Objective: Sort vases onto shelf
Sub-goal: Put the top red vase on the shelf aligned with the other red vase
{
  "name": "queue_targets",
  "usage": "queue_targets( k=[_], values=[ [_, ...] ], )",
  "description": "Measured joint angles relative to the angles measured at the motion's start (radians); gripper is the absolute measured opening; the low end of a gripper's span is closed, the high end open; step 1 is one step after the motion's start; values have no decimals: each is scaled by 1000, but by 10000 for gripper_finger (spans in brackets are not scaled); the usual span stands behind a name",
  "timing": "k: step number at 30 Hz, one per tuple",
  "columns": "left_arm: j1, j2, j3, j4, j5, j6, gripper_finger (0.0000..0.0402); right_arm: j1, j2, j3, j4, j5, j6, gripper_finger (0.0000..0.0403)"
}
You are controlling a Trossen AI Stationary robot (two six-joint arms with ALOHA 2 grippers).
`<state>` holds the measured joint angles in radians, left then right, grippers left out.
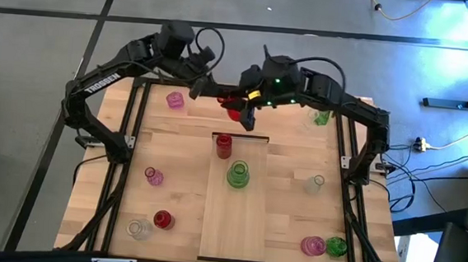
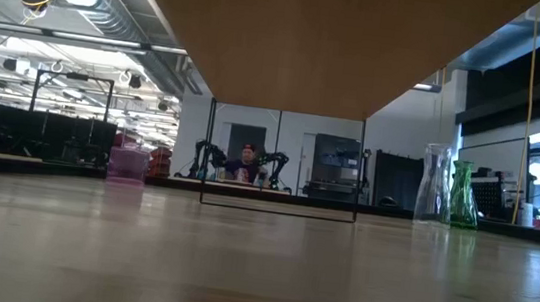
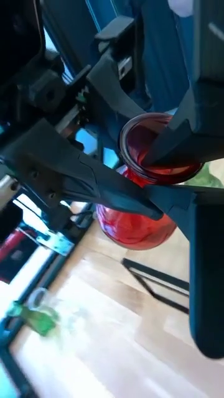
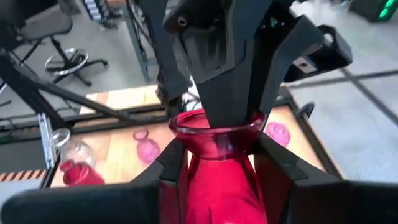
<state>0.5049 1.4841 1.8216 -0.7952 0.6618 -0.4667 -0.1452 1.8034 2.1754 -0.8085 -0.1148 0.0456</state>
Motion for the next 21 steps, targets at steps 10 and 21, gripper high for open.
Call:
queue_targets(
  k=[10, 21],
  values=[
    [54, -21, 69, 48, -34, 66, 38, 1, -81, -6, -102, 54, 65, 87],
    [167, -109, 69, 57, -75, 132, 38, 2, -150, -4, -171, 150, 110, 87]
  ],
)
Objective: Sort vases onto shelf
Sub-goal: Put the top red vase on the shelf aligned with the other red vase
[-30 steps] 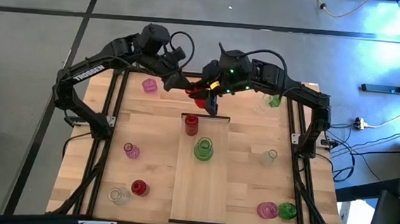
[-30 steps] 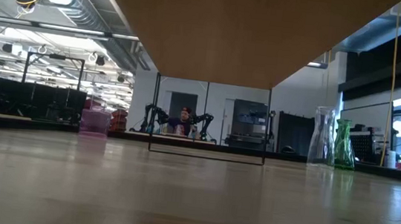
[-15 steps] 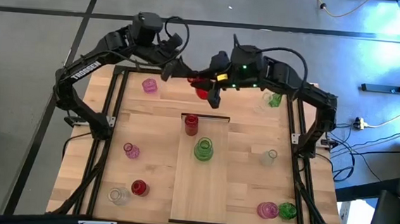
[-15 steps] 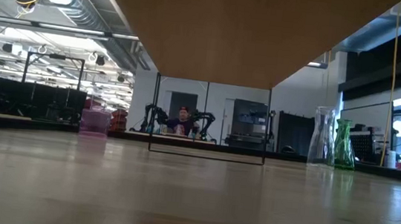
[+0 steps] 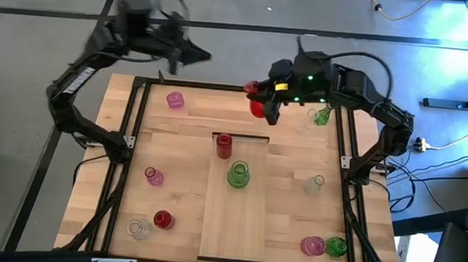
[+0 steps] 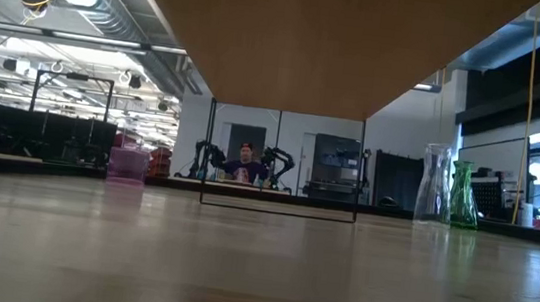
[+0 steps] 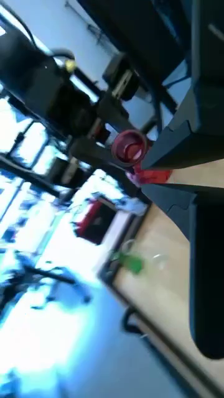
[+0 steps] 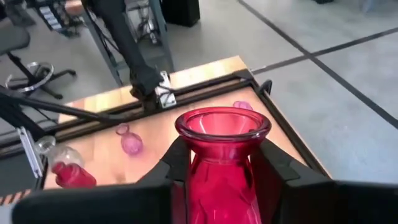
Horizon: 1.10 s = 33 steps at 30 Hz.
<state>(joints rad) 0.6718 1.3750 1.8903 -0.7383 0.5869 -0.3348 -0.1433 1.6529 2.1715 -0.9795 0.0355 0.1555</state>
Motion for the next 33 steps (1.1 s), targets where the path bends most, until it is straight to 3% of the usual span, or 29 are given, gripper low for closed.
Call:
queue_targets(
  k=[5, 10, 16, 23, 27, 33],
  values=[
    [49, -41, 3, -1, 1, 44, 39, 21, -35, -49, -1, 47, 43, 87],
    [49, -43, -1, -13, -1, 59, 39, 70, -111, -239, 147, 78, 85, 87],
    [49, -41, -1, -80, -2, 155, 39, 127, -260, -605, 484, 127, 198, 87],
    [48, -41, -1, -169, -18, 242, 39, 207, -432, -1000, 891, 300, 264, 87],
    [48, -41, -1, -167, -55, 266, 39, 244, -448, -1162, 1092, 354, 269, 87],
    [48, -41, -1, -167, -113, 293, 39, 255, -414, -1309, 1322, 334, 239, 87]
  ],
)
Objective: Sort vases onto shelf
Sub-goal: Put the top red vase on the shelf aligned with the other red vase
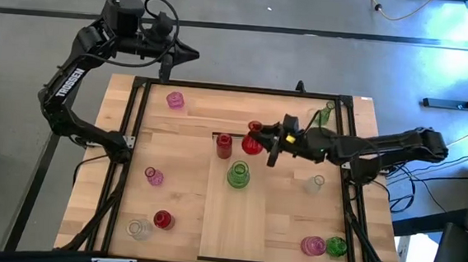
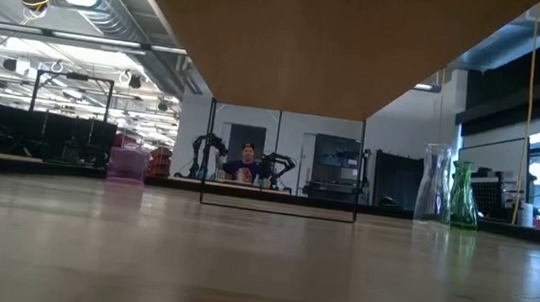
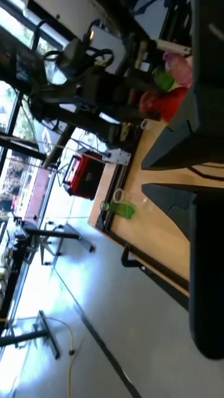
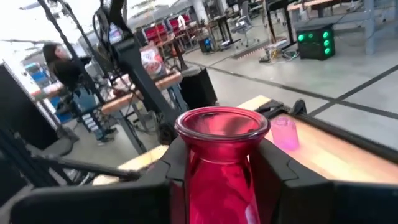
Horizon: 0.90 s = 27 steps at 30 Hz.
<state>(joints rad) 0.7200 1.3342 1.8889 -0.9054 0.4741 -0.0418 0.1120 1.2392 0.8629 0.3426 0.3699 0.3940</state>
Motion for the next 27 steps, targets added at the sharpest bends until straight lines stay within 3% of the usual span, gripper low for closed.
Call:
queue_targets(
  k=[11, 17, 27],
  values=[
    [0, 0, 0, 1, -2, 0, 39, -10, 105, -62, 92, -66, -113, 87],
    [-1, 1, 0, 1, -12, -24, 39, -16, 217, -109, 286, -69, -114, 87],
    [-3, 1, -1, 0, -12, -28, 39, -21, 246, -110, 295, -59, -140, 87]
  ],
)
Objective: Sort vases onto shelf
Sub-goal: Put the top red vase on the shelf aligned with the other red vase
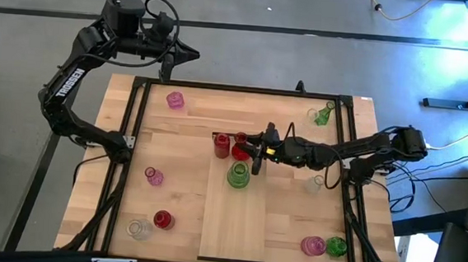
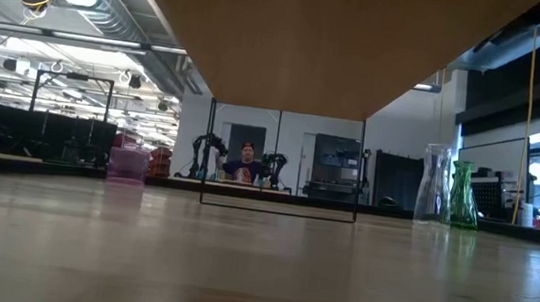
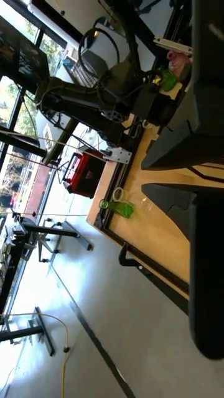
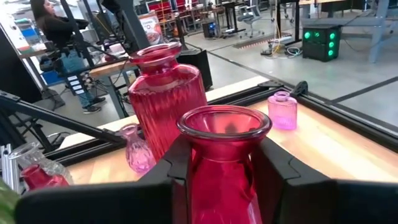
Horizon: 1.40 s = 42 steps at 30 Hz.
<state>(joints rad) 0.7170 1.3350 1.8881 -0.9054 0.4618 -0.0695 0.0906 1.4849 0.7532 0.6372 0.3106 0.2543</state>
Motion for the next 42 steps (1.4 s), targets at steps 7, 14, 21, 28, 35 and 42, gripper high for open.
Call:
queue_targets(
  k=[7, 14, 21, 28, 35, 42],
  values=[
    [0, 0, 0, 0, 0, 1, 39, 0, -1, 2, -19, -15, 1, 87],
    [0, 0, 0, 0, 15, 0, 39, 0, 0, 1, -24, -16, 2, 152],
    [0, 0, 0, 0, 23, -6, 39, 0, 1, 0, -11, -76, -3, 130],
    [0, 0, 0, 0, 23, -6, 39, 0, 1, 0, -14, -69, -9, 147],
    [-19, 0, 0, 0, 21, -7, 39, 1, 3, -2, -39, -48, -28, 196],
    [-42, 0, 0, 0, 5, -6, 39, 0, -1, -3, -33, -41, -68, 220]
  ],
)
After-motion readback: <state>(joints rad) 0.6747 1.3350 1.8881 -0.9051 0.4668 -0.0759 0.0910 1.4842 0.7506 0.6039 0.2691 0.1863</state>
